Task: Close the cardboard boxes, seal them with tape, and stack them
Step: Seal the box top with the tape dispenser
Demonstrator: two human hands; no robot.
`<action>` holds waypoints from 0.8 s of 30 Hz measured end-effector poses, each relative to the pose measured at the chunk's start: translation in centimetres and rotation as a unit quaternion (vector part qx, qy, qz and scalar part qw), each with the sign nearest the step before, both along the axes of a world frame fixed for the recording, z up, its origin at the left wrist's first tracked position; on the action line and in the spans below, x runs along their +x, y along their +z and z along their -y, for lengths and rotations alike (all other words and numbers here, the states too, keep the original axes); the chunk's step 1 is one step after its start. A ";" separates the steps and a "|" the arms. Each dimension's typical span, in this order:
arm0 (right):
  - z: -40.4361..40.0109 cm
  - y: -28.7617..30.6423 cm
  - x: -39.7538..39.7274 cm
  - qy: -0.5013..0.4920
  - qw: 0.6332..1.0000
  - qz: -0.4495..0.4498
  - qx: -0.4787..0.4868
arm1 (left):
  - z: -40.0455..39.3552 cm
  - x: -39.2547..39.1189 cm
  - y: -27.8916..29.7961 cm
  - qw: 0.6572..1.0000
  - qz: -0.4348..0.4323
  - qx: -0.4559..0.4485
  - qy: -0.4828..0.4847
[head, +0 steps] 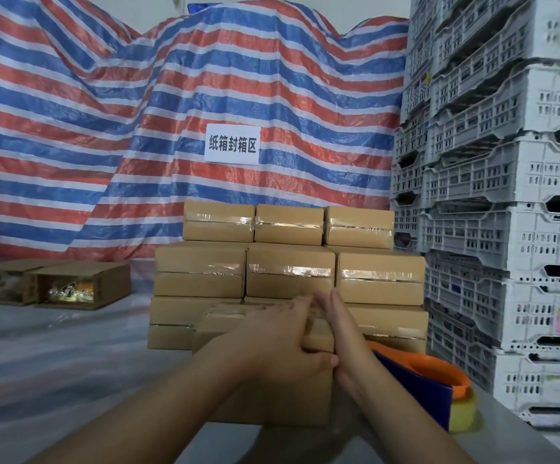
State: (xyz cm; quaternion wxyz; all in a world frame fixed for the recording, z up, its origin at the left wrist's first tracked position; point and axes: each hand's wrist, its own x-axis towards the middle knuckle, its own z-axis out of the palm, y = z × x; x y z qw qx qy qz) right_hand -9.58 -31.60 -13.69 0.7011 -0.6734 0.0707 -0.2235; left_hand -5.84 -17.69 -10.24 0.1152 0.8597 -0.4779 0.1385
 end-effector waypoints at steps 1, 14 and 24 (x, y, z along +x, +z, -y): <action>-0.1 -0.5 -0.4 -0.002 1.000 -0.014 0.002 | -0.3 0.0 0.1 0.999 -0.023 -0.033 -0.020; -1.9 -2.6 -3.6 -0.018 0.978 -0.061 -0.197 | -9.0 2.9 -4.4 0.857 -0.304 -0.412 0.061; -2.2 -3.4 -4.0 -0.004 0.973 -0.064 -0.224 | -9.5 2.5 -7.4 0.819 -0.409 -0.403 -0.002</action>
